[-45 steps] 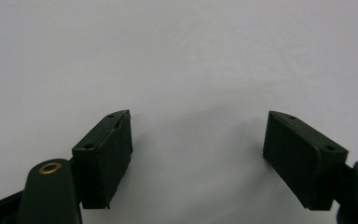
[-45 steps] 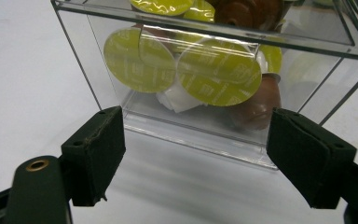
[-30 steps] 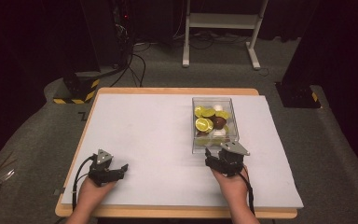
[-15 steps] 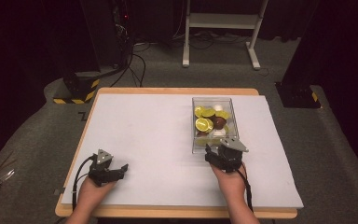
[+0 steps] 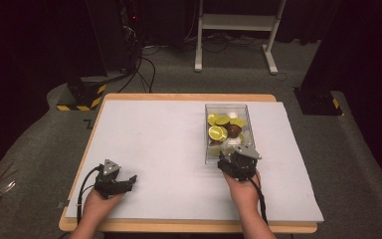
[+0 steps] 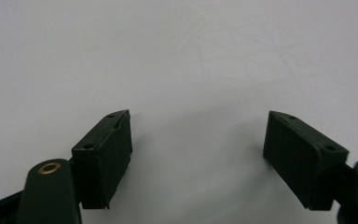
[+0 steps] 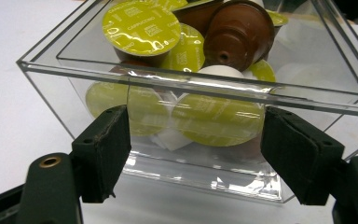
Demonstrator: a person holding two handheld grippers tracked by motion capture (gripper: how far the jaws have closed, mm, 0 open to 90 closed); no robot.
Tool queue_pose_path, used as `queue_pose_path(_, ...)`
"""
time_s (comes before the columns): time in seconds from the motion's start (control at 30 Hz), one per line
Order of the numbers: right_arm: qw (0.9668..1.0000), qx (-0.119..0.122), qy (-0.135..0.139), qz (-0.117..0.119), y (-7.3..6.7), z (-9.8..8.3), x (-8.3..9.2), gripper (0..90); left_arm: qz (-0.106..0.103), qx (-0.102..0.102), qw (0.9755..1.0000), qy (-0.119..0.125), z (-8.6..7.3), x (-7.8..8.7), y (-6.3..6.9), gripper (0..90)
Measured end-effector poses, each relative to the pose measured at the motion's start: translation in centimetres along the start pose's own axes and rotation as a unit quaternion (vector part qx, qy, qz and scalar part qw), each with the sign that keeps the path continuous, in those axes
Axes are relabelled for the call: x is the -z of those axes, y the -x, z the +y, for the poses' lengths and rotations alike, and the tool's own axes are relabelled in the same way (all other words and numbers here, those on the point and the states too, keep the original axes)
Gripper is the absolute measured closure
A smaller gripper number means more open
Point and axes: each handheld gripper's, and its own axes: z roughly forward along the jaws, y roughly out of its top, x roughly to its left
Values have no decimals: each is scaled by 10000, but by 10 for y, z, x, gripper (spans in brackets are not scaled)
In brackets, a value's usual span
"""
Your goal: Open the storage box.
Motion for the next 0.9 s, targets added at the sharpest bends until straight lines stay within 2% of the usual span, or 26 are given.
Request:
queue_pose_path(0.47,9992,-140,43,-361,-9,0,-4,250,1,-27,10000,-16,0,0,0,236)
queue_pose_path(0.6,9986,-213,54,-491,-14,-1,-5,285,3,-44,10000,-21,0,0,0,235)
queue_pose_path(0.9,9981,-292,96,-525,-17,-2,-6,319,1,-123,9999,-66,0,1,-1,234)
